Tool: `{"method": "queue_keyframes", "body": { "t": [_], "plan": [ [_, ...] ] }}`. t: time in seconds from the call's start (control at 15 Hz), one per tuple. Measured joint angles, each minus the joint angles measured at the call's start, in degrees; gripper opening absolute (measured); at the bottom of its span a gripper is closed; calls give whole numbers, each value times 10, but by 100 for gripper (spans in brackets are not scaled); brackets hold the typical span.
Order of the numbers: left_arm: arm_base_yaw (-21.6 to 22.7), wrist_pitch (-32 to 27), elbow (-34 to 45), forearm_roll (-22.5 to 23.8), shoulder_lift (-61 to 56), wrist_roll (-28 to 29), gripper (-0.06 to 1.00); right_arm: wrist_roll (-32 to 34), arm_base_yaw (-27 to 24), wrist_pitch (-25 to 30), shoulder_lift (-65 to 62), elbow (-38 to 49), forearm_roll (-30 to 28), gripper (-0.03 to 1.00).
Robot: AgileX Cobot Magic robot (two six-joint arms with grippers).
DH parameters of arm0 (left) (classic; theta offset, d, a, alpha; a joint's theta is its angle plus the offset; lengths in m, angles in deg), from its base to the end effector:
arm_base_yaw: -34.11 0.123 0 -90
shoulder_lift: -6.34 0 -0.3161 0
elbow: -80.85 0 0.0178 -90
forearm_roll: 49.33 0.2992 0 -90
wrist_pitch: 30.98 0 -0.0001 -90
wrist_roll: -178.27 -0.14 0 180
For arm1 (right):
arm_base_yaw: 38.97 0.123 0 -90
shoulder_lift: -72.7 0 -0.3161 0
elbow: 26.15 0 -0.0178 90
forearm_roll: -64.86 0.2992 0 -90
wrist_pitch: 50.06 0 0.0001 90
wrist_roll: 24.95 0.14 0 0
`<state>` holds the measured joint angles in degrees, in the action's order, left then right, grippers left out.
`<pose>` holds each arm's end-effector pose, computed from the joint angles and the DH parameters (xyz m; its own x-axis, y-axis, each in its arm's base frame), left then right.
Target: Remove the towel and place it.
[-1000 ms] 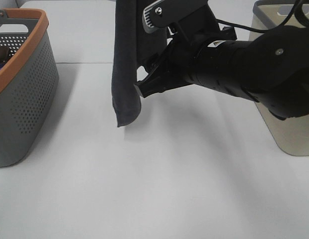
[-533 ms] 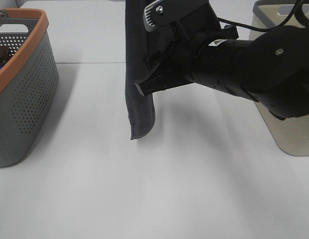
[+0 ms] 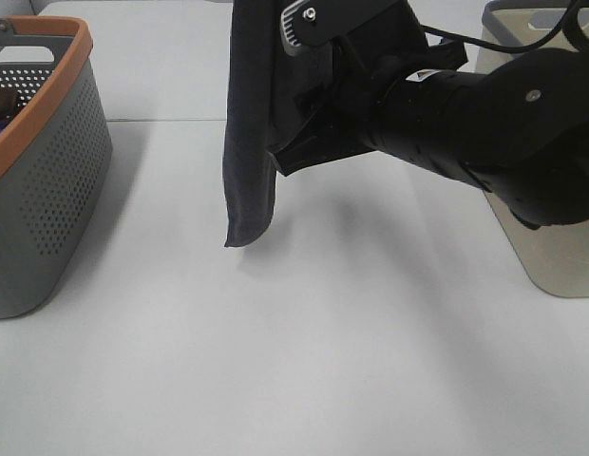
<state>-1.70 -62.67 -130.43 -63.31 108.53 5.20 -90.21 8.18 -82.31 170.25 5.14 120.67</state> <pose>0.3785 -0.2950 0.5181 -0.3779 -0.1234 -0.9176 0.5906 0.7312 -0.3415 0.3202 0.2544 0.2210 -0.1274 -0.4573 -0.8801 -0.4179 0.8295 -0.3705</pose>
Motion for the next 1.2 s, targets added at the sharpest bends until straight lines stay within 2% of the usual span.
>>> {"method": "queue_keyframes", "body": {
  "t": [0.27, 0.47, 0.67, 0.87, 1.2],
  "plan": [
    [0, 0, 0, 1, 0, -1, 0, -71, 0, -42, 0, 0, 97, 43],
    [0, 0, 0, 22, 0, -1, 0, -91, 0, -41, -10, 0, 115, 43],
    [0, 0, 0, 30, 0, -1, 0, -94, 0, 1, -39, 0, 115, 43],
    [0, 0, 0, 30, 0, -1, 0, -88, 0, 76, -65, 0, 105, 43],
    [0, 0, 0, 30, 0, -1, 0, -11, 0, 167, -77, 0, 14, 43]
  ]
}}
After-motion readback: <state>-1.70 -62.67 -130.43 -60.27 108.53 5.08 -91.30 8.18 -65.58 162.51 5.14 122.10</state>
